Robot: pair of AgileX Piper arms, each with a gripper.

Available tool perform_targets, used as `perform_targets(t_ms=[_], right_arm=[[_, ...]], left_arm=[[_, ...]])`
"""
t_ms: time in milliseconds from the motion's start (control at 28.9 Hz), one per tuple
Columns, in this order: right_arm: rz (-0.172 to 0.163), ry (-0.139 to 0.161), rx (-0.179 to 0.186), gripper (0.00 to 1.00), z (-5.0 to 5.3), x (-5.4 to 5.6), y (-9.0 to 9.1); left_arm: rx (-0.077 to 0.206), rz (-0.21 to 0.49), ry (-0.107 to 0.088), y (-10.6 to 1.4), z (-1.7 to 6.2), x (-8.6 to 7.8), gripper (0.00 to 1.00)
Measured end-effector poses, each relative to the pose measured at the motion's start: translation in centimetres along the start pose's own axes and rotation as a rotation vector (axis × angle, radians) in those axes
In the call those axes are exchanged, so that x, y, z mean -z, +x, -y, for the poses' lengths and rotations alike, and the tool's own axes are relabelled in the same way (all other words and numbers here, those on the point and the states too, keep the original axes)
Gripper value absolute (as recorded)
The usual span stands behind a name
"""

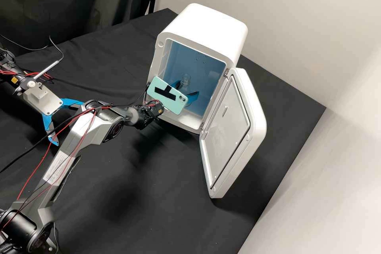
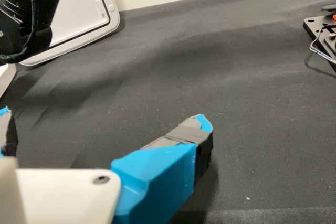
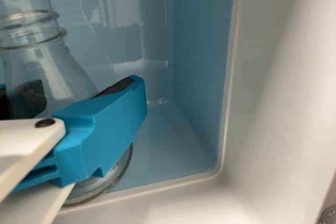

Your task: Place the flask in the incubator

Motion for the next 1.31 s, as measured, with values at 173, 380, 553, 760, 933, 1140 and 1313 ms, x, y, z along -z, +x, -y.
perform_targets(t_ms=[173, 380, 553, 760, 933, 1140, 1313], right_arm=[[0.0, 0.0, 0.0, 0.0, 0.0, 0.0, 0.0], [0.0, 0.0, 0.0, 0.0, 0.0, 0.0, 0.0], [0.0, 0.0, 0.0, 1.0, 0.0, 0.0, 0.0], [0.0, 0.0, 0.0, 1.0, 0.0, 0.0, 0.0], [0.013, 0.003, 0.016, 1.0, 0.23, -0.19, 0.01], [0.03, 0.007, 0.036, 1.0, 0.48, -0.4, 0.01], [0.043, 0.013, 0.049, 1.0, 0.61, -0.52, 0.0]], left_arm=[[0.0, 0.0, 0.0, 0.0, 0.0, 0.0, 1.0], [0.0, 0.0, 0.0, 0.0, 0.0, 0.0, 1.0], [0.0, 0.0, 0.0, 0.0, 0.0, 0.0, 1.0], [0.0, 0.0, 0.0, 0.0, 0.0, 0.0, 1.0], [0.002, 0.0, 0.0, 0.02, 0.05, 0.0, 1.0], [0.006, 0.0, 0.0, 0.07, 0.15, 0.01, 1.0], [0.006, 0.0, 0.0, 0.12, 0.12, 0.01, 1.0]])
